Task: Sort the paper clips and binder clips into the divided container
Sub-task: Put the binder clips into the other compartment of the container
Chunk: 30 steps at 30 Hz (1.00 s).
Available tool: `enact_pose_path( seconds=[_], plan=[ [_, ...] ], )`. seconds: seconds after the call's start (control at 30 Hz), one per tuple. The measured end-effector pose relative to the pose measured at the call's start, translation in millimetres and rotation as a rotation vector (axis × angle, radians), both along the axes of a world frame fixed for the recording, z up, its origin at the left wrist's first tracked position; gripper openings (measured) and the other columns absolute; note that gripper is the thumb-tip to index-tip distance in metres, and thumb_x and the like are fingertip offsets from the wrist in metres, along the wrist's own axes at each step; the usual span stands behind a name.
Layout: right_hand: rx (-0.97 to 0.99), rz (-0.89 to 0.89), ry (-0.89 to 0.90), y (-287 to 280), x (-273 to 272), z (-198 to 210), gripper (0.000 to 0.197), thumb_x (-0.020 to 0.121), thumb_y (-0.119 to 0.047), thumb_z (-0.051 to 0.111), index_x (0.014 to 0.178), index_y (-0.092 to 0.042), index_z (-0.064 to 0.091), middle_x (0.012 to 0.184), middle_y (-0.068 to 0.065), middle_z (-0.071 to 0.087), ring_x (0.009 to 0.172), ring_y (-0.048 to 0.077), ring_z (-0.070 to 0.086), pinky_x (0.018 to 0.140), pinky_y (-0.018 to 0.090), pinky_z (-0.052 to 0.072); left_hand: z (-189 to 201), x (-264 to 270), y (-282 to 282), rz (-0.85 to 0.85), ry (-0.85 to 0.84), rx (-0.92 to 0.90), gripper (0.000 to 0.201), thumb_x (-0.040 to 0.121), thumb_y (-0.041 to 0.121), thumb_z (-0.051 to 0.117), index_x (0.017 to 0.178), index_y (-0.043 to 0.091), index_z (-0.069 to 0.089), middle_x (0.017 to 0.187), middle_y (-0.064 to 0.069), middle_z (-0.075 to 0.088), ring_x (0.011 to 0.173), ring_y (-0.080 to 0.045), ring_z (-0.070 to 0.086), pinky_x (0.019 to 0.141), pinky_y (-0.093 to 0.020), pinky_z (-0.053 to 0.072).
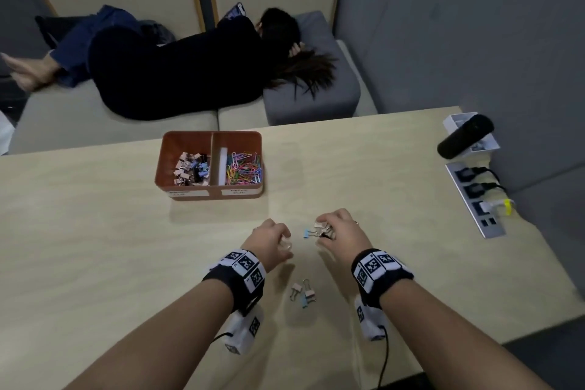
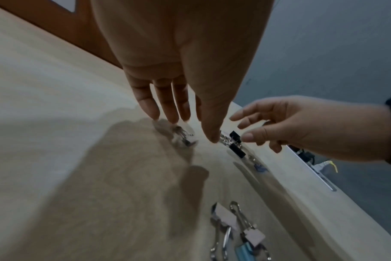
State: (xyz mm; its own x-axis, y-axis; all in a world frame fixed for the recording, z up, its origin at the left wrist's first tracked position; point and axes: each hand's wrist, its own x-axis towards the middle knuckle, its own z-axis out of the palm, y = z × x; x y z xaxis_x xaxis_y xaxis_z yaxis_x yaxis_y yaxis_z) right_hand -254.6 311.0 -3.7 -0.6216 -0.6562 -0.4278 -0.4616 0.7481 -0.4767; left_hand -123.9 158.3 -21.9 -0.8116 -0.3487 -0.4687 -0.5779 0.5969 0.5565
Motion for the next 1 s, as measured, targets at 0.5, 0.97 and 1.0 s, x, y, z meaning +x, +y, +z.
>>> enact_pose_path(
  seconds=[0.5, 0.97, 1.0],
  plan=[
    [0.0, 0.24, -0.004, -34, -14, -15, 0.01, 0.075, -0.02, 0.073, 0.082, -0.017, 0.067, 0.096, 0.0, 0.052, 0.093, 0.021, 0.054, 0.08, 0.033, 0.047, -16, -6, -5, 0.071, -0.131, -0.055, 0.033, 0.07, 0.03, 0.078, 0.062, 0.029, 0.046, 0.084, 0.002, 0.061, 0.091, -0.022, 0.057, 0.083, -0.035, 0.05],
    [-0.084, -0.051, -0.195, 34, -62, -8, 0.014, 0.078, -0.005, 0.068, 0.084, -0.018, 0.067, 0.079, -0.003, 0.052, 0.07, 0.011, 0.052, 0.072, 0.023, 0.044, 5, -58, 11, -0.014, 0.109, 0.049, 0.031, 0.08, 0.026, 0.073, 0.108, 0.015, 0.066, 0.086, 0.001, 0.056, 0.079, -0.013, 0.052, 0.071, -0.019, 0.037],
    [-0.091, -0.07, -0.236, 37, -60, -8, 0.016, 0.077, -0.003, 0.067, 0.088, -0.015, 0.066, 0.077, -0.002, 0.053, 0.068, 0.013, 0.053, 0.068, 0.021, 0.045, 4, -63, 15, -0.013, 0.115, 0.065, 0.036, 0.08, 0.023, 0.073, 0.113, 0.015, 0.062, 0.081, 0.004, 0.056, 0.076, -0.012, 0.052, 0.07, -0.018, 0.036]
  ],
)
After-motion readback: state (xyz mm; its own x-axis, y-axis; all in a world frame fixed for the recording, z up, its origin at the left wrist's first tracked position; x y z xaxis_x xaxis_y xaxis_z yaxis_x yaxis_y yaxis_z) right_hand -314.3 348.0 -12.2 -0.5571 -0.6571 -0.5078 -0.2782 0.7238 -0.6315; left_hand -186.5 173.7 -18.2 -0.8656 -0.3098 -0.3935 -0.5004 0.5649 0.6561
